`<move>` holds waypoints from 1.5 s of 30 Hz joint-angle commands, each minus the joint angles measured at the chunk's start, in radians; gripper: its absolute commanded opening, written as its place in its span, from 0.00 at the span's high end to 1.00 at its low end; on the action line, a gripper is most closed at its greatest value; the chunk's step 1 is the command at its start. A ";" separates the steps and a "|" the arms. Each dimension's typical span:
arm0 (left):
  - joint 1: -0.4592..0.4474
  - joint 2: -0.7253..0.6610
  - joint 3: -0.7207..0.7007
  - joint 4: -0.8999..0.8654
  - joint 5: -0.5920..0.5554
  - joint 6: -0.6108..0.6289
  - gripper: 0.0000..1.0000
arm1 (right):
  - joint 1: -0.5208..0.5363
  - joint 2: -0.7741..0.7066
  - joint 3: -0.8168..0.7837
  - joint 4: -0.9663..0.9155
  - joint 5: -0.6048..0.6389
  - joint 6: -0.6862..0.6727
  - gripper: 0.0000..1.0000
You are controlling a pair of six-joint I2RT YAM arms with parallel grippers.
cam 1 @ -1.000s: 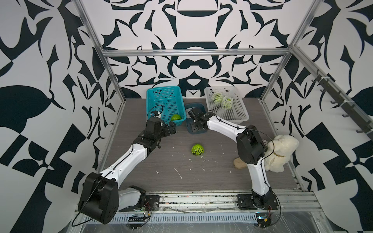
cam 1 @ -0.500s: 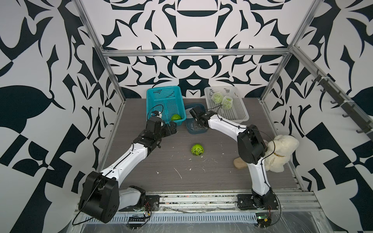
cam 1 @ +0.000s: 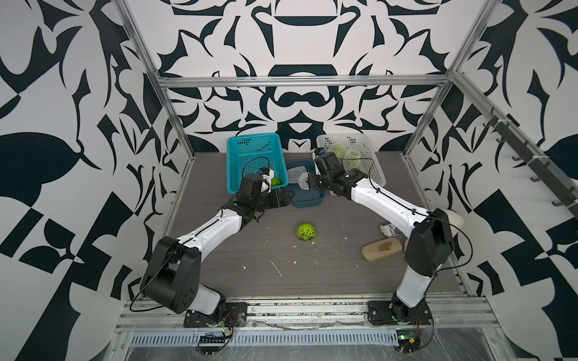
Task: Sleeve custard apples in foam nets
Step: Pick up the foam net from the storage box, then open the foam net.
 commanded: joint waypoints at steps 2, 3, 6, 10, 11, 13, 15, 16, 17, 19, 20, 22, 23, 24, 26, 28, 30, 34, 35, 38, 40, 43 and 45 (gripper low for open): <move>-0.033 0.032 0.069 0.031 0.056 -0.004 0.08 | -0.001 -0.047 -0.056 0.094 -0.100 0.025 0.94; -0.038 0.039 0.076 0.032 0.058 -0.006 0.08 | 0.000 -0.051 -0.064 0.099 -0.107 0.025 0.94; -0.048 0.066 0.103 0.030 0.063 -0.012 0.08 | -0.001 -0.063 -0.087 0.118 -0.132 0.024 0.93; -0.048 0.105 0.124 0.004 0.048 -0.027 0.22 | -0.001 -0.087 -0.120 0.143 -0.148 0.024 0.93; -0.049 0.112 0.127 -0.001 0.044 -0.027 0.28 | 0.000 -0.092 -0.125 0.145 -0.148 0.024 0.93; -0.048 0.123 0.132 -0.006 0.043 -0.029 0.45 | -0.001 -0.103 -0.138 0.151 -0.149 0.024 0.93; -0.048 0.130 0.136 -0.008 0.041 -0.029 0.60 | 0.000 -0.111 -0.148 0.154 -0.147 0.023 0.93; -0.048 0.132 0.138 -0.010 0.037 -0.029 0.66 | -0.002 -0.114 -0.152 0.156 -0.147 0.023 0.93; -0.049 0.132 0.138 -0.012 0.030 -0.029 0.70 | -0.002 -0.116 -0.154 0.156 -0.147 0.023 0.93; -0.048 0.133 0.142 -0.022 0.015 -0.026 0.78 | -0.002 -0.117 -0.158 0.156 -0.148 0.021 0.93; -0.048 0.132 0.144 -0.035 -0.001 -0.023 0.84 | -0.003 -0.119 -0.158 0.154 -0.142 0.020 0.93; -0.048 0.126 0.149 -0.059 -0.036 -0.018 0.88 | -0.002 -0.123 -0.159 0.139 -0.108 0.015 0.93; -0.047 0.119 0.148 -0.072 -0.061 -0.015 0.89 | -0.003 -0.127 -0.160 0.126 -0.080 0.015 0.93; -0.048 0.113 0.146 -0.086 -0.087 -0.013 0.89 | -0.004 -0.132 -0.159 0.115 -0.056 0.013 0.92; -0.048 0.098 0.143 -0.107 -0.135 -0.008 0.90 | -0.010 -0.145 -0.168 0.104 -0.021 0.012 0.92; -0.047 0.088 0.139 -0.115 -0.157 -0.001 0.90 | -0.012 -0.158 -0.179 0.109 -0.018 0.012 0.92; -0.047 0.083 0.138 -0.117 -0.164 0.001 0.90 | -0.012 -0.162 -0.184 0.114 -0.033 0.014 0.91; -0.046 0.089 0.144 -0.115 -0.153 0.001 0.90 | -0.012 -0.147 -0.177 0.146 -0.141 0.020 0.87; -0.047 0.090 0.147 -0.115 -0.148 0.000 0.90 | -0.013 -0.140 -0.172 0.151 -0.173 0.019 0.84; -0.048 0.088 0.149 -0.114 -0.145 -0.001 0.90 | -0.012 -0.130 -0.165 0.174 -0.272 0.017 0.56; -0.048 0.082 0.146 -0.115 -0.151 0.004 0.90 | -0.016 -0.137 -0.164 0.179 -0.312 0.019 0.45; -0.045 0.074 0.147 -0.128 -0.164 0.030 0.89 | -0.031 -0.160 -0.173 0.178 -0.343 0.021 0.34; -0.042 0.072 0.152 -0.141 -0.164 0.050 0.84 | -0.049 -0.178 -0.182 0.174 -0.353 0.024 0.33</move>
